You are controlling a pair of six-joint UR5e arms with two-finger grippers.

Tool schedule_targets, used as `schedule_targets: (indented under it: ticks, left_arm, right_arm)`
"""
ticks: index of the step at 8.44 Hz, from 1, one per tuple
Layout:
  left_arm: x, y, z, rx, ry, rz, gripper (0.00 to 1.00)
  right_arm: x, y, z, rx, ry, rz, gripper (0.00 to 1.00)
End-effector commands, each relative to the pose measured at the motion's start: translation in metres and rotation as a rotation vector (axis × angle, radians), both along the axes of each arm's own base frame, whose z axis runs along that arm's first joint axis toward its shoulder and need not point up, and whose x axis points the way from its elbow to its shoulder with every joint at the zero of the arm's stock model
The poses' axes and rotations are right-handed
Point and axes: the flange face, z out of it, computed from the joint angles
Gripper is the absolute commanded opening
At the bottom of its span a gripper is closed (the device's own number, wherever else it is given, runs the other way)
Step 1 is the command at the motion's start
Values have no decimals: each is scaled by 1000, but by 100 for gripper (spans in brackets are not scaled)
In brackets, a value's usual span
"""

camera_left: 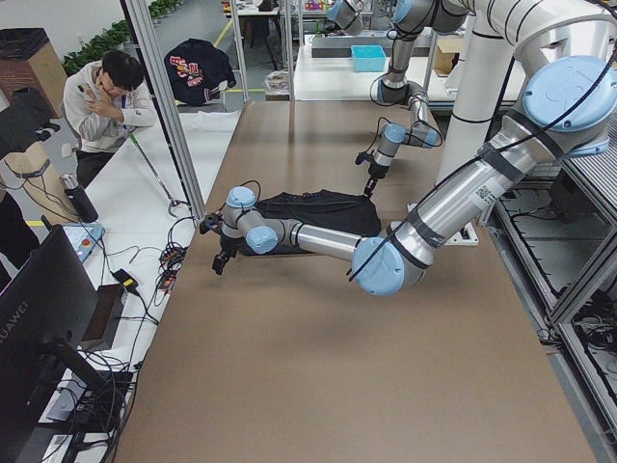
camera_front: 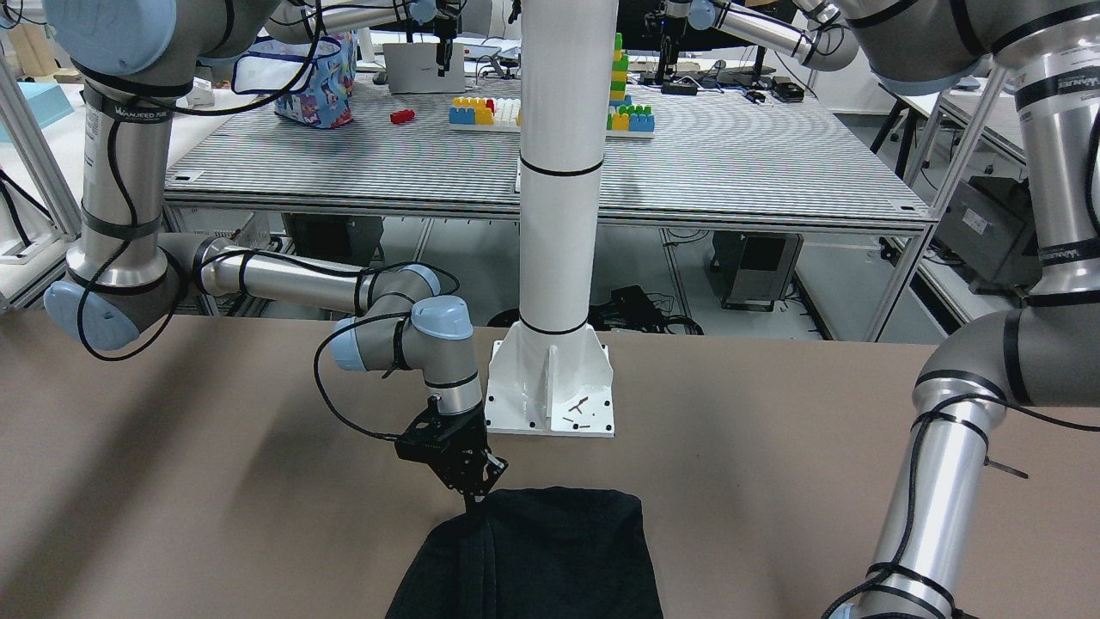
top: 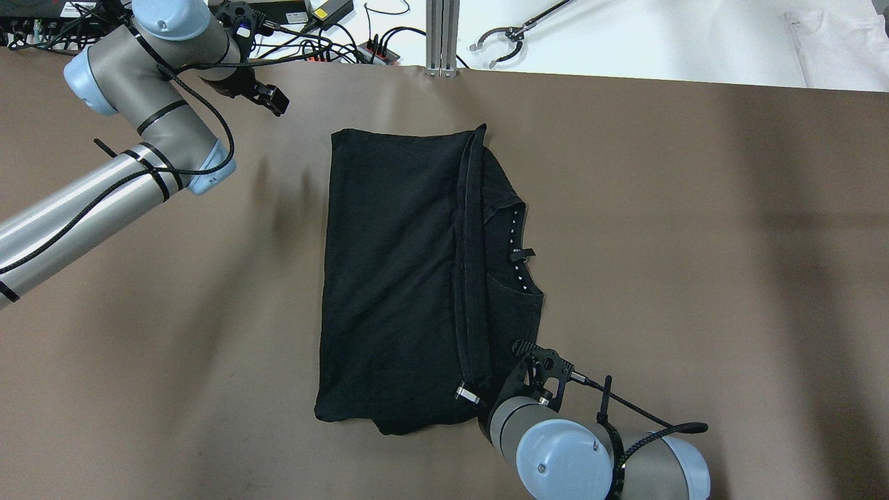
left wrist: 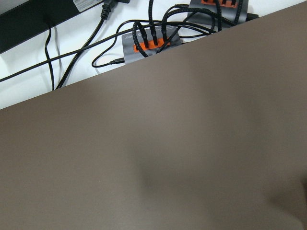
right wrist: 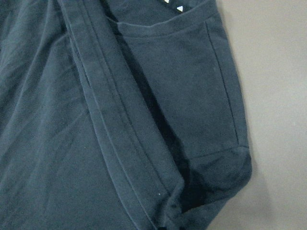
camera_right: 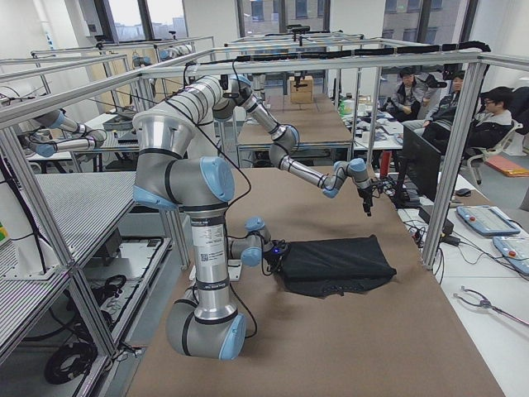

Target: Fold clothes

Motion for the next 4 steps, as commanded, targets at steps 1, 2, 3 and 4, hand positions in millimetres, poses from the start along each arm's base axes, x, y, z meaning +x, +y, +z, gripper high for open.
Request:
schedule_targets:
  ticks: [1, 2, 3, 4]
  left_arm:
    - [0, 1, 4, -5, 0, 2, 100]
    - [0, 1, 4, -5, 1, 3, 100]
    - [-1, 3, 6, -4, 2, 3, 100]
    - [-3, 9, 9, -5, 8, -1, 100]
  right_arm:
    - [9, -10, 0, 143, 77, -70, 94]
    - [22, -33, 0, 211, 114, -81, 94]
    - [35, -56, -3, 263, 149, -78, 94]
    - [46, -79, -3, 304, 184, -71, 94]
